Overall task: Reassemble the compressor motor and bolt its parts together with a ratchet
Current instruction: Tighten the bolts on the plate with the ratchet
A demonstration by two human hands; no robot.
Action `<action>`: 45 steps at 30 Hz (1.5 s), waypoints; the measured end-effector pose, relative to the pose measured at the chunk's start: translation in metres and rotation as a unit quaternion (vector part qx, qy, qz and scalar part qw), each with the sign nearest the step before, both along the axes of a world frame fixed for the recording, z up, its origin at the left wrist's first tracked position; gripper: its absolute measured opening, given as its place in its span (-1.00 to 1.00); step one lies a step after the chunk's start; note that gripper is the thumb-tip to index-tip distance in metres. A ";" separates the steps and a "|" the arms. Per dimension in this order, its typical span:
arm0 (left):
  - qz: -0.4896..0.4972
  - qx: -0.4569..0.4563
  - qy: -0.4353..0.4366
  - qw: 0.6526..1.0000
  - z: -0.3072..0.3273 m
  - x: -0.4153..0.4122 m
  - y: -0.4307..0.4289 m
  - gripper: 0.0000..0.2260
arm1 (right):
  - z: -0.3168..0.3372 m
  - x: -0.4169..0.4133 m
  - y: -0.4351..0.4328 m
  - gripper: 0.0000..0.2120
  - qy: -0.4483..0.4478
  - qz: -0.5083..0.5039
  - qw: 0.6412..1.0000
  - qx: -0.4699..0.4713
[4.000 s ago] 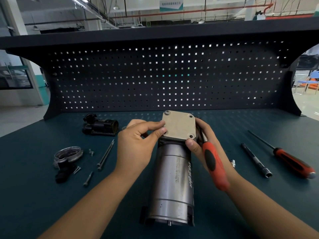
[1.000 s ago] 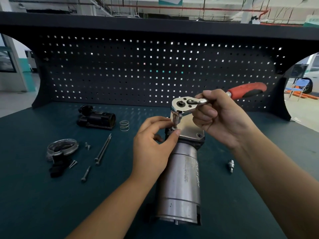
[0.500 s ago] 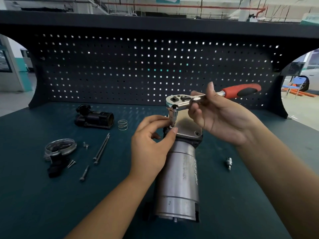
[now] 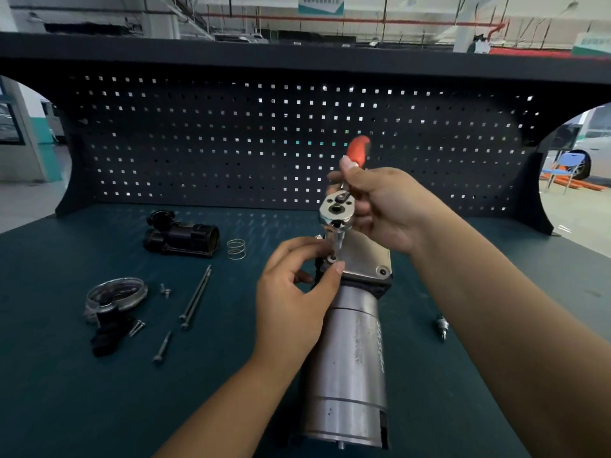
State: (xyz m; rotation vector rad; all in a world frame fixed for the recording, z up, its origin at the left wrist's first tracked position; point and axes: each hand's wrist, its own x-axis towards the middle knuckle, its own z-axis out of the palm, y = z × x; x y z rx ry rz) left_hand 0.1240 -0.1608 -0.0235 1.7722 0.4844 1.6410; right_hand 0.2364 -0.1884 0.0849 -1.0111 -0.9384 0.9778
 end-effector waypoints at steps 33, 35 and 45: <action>0.033 0.021 0.028 0.999 0.000 0.003 -0.001 -0.91 | -0.076 -0.040 -0.061 -0.86 0.197 -0.092 0.931 0.293; 0.030 0.019 0.033 0.999 0.001 0.004 -0.002 -0.91 | -0.082 -0.046 -0.062 -0.86 0.174 -0.101 0.929 0.311; -0.001 0.024 0.071 0.997 0.002 -0.001 0.000 -0.76 | -0.099 -0.051 -0.056 -0.80 -0.169 -0.380 0.845 0.336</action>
